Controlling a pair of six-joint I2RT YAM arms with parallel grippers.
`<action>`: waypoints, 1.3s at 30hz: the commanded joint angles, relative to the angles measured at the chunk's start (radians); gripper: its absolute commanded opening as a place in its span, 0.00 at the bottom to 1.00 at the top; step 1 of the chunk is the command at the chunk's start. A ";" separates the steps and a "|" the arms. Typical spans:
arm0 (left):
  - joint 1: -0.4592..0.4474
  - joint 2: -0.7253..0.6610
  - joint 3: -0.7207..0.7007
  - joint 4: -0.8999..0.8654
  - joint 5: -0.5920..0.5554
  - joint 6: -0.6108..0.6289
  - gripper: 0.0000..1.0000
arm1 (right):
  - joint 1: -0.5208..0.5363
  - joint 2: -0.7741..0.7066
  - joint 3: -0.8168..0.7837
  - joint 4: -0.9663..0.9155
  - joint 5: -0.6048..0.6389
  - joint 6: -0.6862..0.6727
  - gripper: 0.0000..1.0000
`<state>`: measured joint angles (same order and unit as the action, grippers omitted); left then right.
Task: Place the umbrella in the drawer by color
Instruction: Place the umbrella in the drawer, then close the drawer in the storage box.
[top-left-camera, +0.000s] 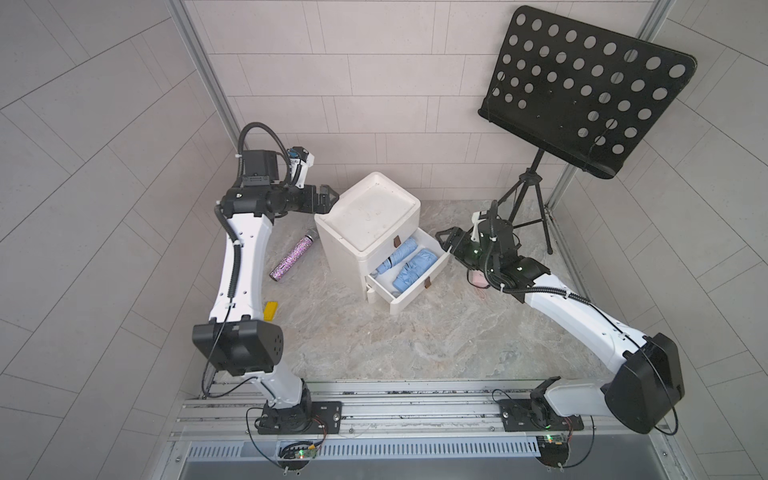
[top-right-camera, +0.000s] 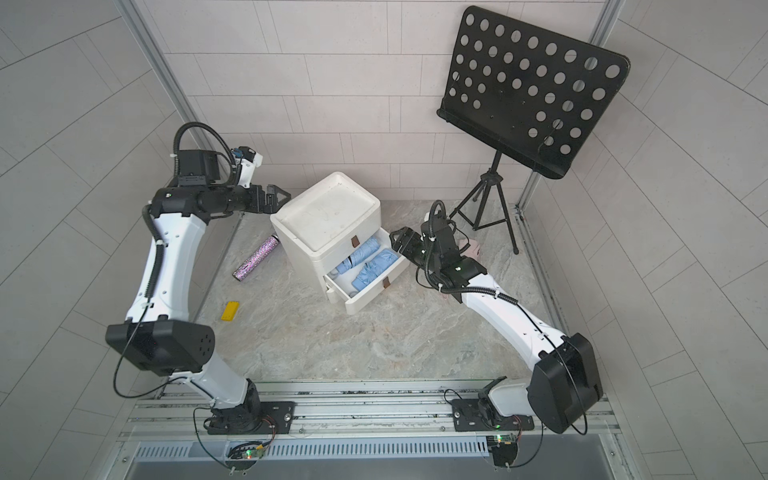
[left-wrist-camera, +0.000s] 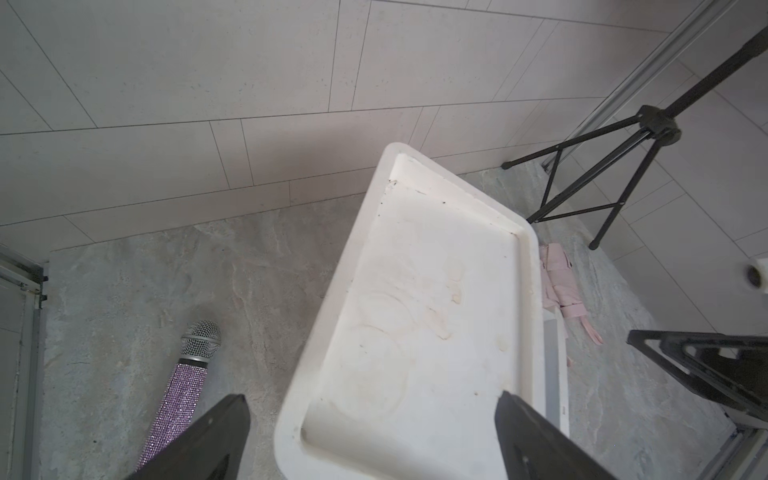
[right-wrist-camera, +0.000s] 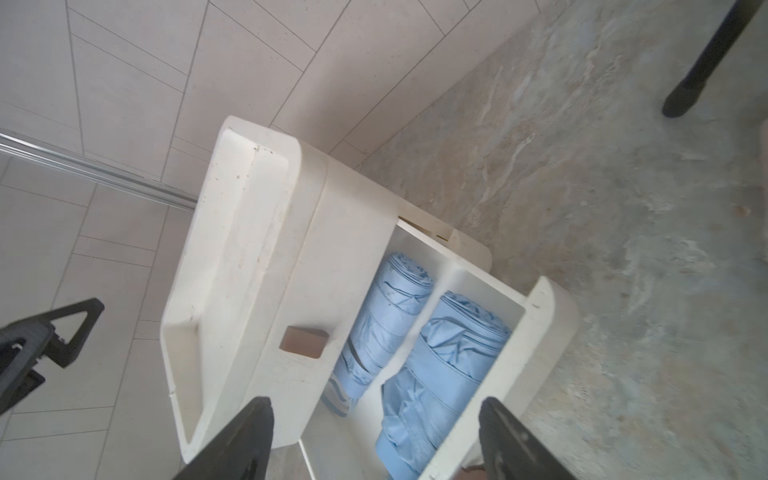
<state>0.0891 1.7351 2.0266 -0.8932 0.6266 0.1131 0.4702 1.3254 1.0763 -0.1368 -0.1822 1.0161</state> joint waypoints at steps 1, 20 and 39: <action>0.001 0.102 0.105 -0.051 0.021 0.058 1.00 | -0.001 -0.054 -0.040 -0.069 0.012 -0.086 0.81; -0.130 0.381 0.365 -0.182 0.056 0.273 0.83 | 0.019 -0.101 -0.328 0.130 -0.050 -0.038 0.57; -0.150 0.427 0.339 -0.225 0.057 0.309 0.42 | 0.071 0.216 -0.264 0.489 -0.151 0.088 0.33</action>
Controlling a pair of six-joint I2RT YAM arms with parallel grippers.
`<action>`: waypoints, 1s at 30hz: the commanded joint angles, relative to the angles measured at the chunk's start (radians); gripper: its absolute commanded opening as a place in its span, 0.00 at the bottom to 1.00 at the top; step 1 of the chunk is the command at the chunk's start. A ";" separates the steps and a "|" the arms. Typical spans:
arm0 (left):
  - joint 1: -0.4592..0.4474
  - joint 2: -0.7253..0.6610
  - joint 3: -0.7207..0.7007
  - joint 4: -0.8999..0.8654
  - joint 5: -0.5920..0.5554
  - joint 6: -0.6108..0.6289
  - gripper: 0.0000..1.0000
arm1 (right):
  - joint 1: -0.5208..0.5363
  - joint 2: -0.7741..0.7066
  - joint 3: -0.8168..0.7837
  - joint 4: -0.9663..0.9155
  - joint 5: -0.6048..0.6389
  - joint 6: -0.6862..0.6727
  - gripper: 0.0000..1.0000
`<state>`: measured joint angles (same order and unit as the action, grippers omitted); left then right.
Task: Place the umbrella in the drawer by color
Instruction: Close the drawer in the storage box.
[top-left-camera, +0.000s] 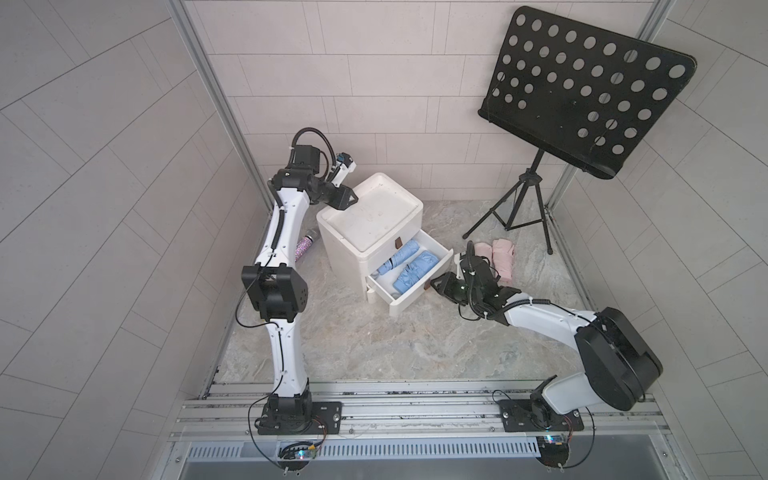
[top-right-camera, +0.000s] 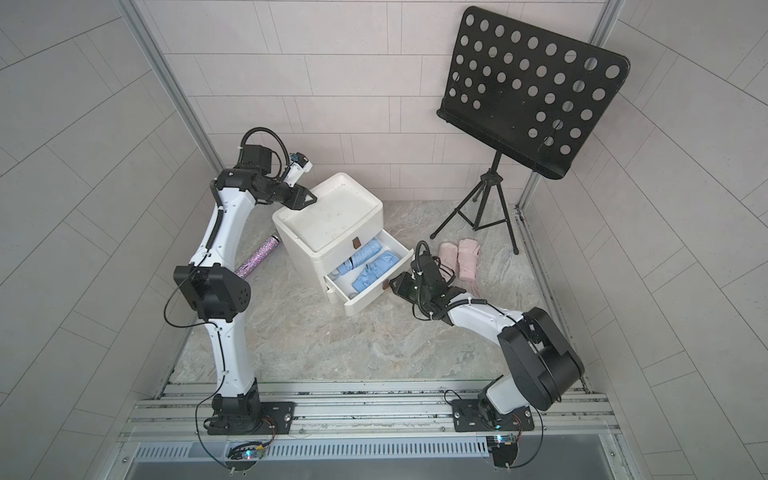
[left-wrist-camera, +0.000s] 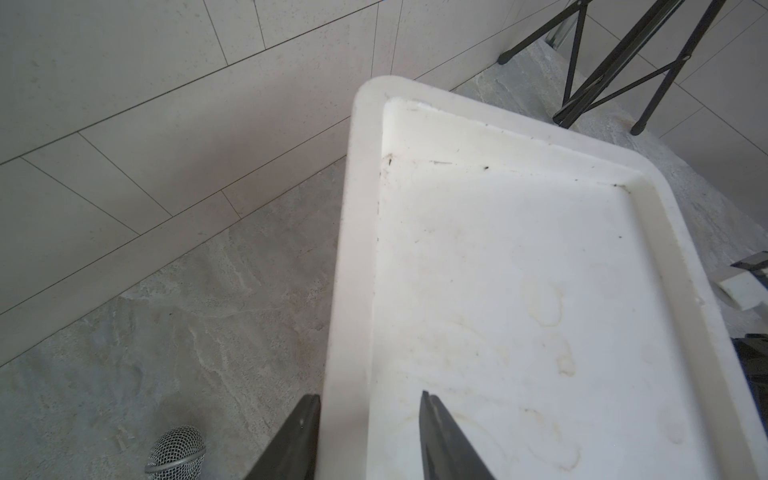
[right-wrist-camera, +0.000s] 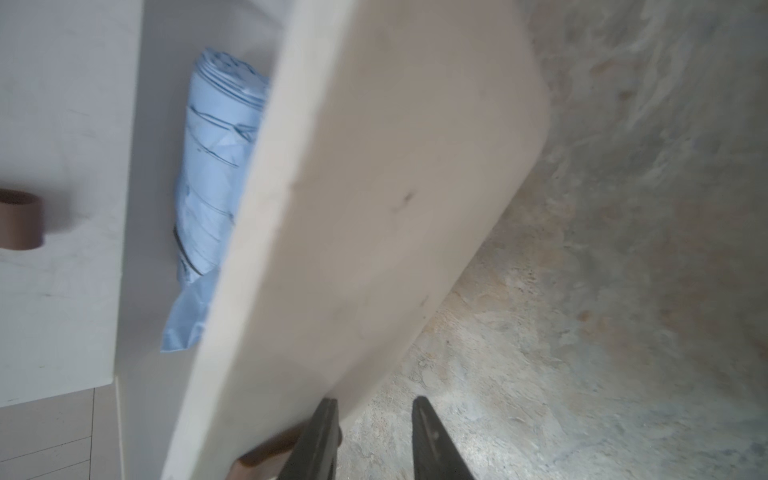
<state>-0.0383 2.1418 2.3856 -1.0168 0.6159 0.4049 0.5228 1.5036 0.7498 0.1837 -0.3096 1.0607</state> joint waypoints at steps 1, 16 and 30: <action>-0.025 0.020 -0.025 -0.101 0.070 0.017 0.41 | 0.022 0.052 0.077 0.178 -0.026 0.047 0.33; -0.025 0.002 -0.069 -0.098 0.078 0.038 0.38 | 0.051 0.057 0.146 0.135 0.018 0.039 0.30; -0.023 0.004 -0.083 -0.086 0.081 0.032 0.38 | -0.011 -0.008 0.027 0.182 0.033 0.039 0.29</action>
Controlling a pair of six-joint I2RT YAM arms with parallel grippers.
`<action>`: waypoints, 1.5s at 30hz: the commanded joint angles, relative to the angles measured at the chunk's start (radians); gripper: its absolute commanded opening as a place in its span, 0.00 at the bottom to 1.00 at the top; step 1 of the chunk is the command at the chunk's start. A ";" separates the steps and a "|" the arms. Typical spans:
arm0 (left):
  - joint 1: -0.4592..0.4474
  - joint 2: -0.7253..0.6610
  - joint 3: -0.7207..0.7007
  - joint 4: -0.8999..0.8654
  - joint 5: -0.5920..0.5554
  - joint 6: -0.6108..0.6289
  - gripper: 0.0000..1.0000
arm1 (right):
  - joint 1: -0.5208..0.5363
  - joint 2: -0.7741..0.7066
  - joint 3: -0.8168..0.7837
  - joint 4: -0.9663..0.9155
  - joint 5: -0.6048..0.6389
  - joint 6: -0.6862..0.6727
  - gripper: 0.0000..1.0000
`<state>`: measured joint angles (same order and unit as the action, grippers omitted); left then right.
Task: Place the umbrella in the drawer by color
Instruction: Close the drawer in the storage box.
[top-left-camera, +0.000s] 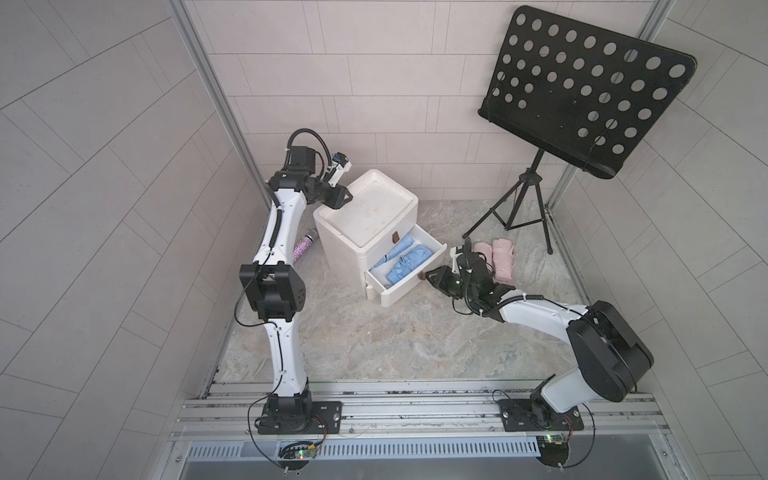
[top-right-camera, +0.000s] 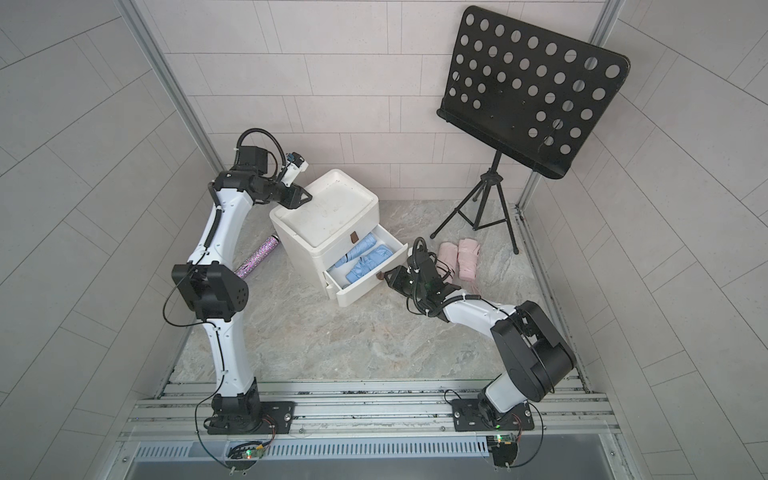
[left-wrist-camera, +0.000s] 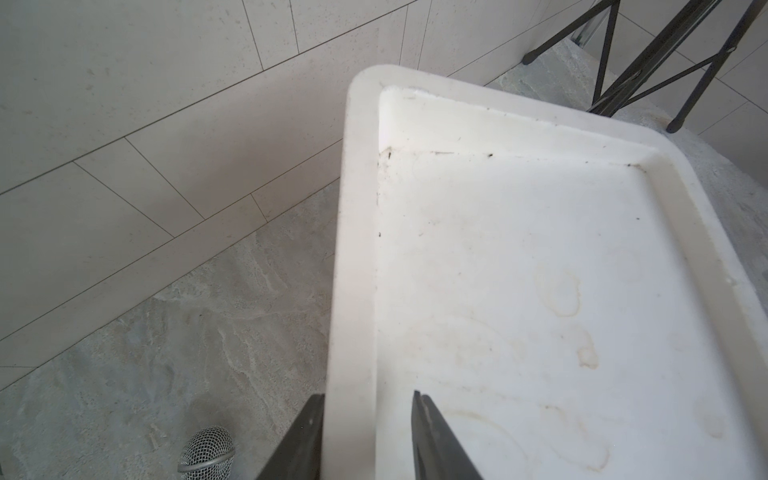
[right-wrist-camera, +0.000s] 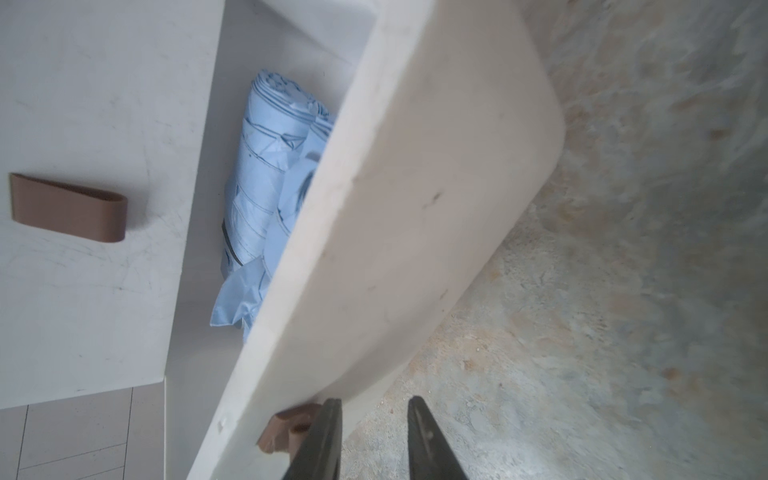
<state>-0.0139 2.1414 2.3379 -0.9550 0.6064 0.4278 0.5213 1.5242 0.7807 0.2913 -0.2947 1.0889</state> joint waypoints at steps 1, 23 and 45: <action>-0.048 0.005 -0.035 -0.147 0.090 0.009 0.38 | -0.013 -0.029 -0.013 0.087 0.020 0.017 0.29; -0.047 0.014 -0.054 -0.143 0.104 0.019 0.27 | -0.038 0.116 0.132 0.161 -0.009 0.030 0.27; -0.041 0.025 -0.046 -0.135 0.108 0.006 0.28 | -0.147 0.022 -0.103 0.281 0.010 0.079 0.28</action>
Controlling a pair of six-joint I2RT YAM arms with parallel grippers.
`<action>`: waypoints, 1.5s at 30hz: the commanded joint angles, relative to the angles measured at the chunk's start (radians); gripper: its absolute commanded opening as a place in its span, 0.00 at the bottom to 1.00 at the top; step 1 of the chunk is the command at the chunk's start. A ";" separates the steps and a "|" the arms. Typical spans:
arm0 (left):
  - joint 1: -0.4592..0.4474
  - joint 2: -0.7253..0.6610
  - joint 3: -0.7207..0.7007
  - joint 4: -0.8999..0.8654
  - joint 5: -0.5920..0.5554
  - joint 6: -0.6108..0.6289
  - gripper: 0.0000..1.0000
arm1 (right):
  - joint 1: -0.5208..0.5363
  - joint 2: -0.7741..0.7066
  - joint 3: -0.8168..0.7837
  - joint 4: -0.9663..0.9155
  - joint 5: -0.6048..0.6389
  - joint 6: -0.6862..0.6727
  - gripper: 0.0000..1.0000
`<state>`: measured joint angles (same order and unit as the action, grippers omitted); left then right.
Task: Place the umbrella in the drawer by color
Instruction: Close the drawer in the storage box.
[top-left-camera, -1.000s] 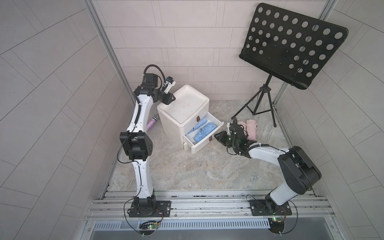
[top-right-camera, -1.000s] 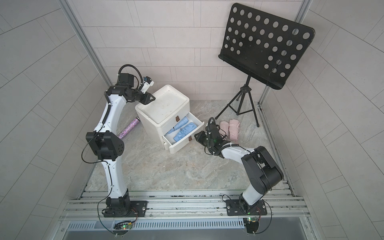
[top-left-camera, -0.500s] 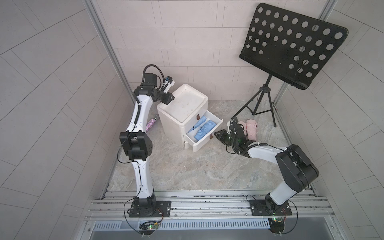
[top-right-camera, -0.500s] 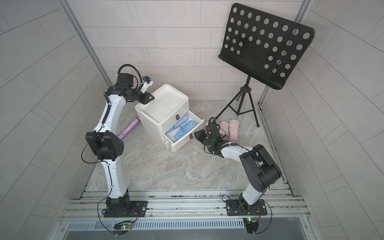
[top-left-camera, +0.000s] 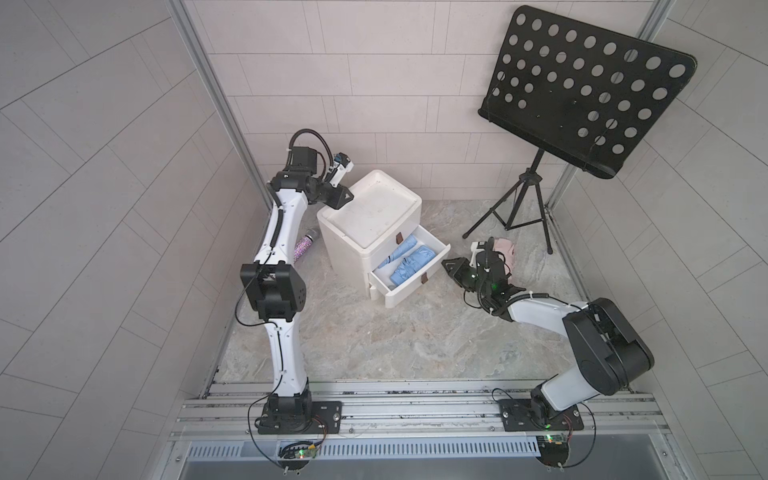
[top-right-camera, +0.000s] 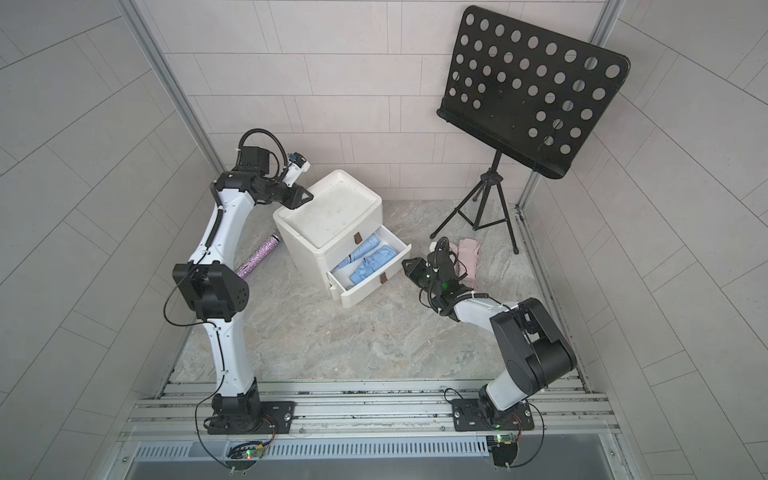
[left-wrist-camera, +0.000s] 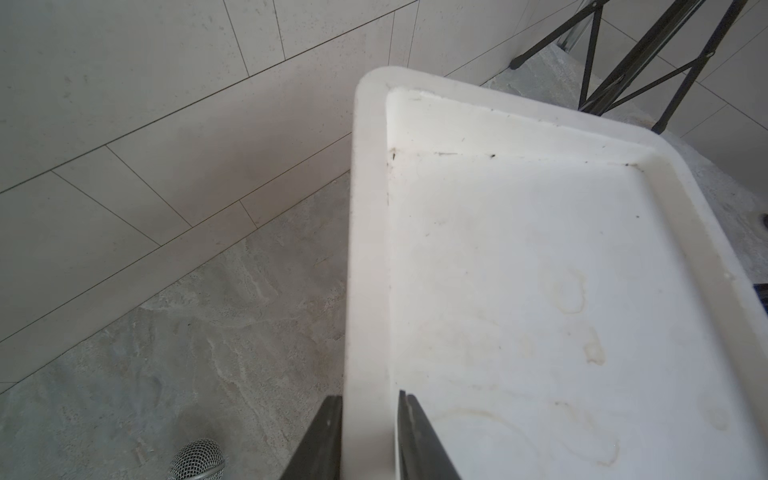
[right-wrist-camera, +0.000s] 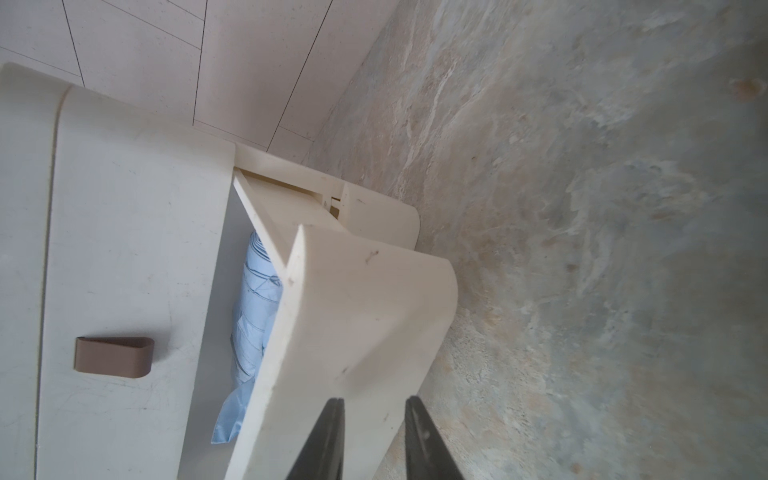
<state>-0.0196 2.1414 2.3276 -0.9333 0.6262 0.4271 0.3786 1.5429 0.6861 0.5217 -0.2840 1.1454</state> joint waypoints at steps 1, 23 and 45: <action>-0.035 0.025 -0.037 -0.160 0.089 0.008 0.27 | -0.003 0.012 0.006 0.051 -0.008 0.023 0.28; -0.042 0.028 -0.048 -0.174 0.101 0.030 0.28 | 0.051 0.210 0.297 -0.004 -0.069 0.032 0.28; -0.042 0.032 -0.070 -0.157 0.116 0.006 0.28 | 0.142 0.520 0.435 0.460 -0.150 0.317 0.32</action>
<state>-0.0135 2.1380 2.3142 -0.9325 0.6247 0.4297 0.4820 2.0052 1.0870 0.8867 -0.3637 1.3758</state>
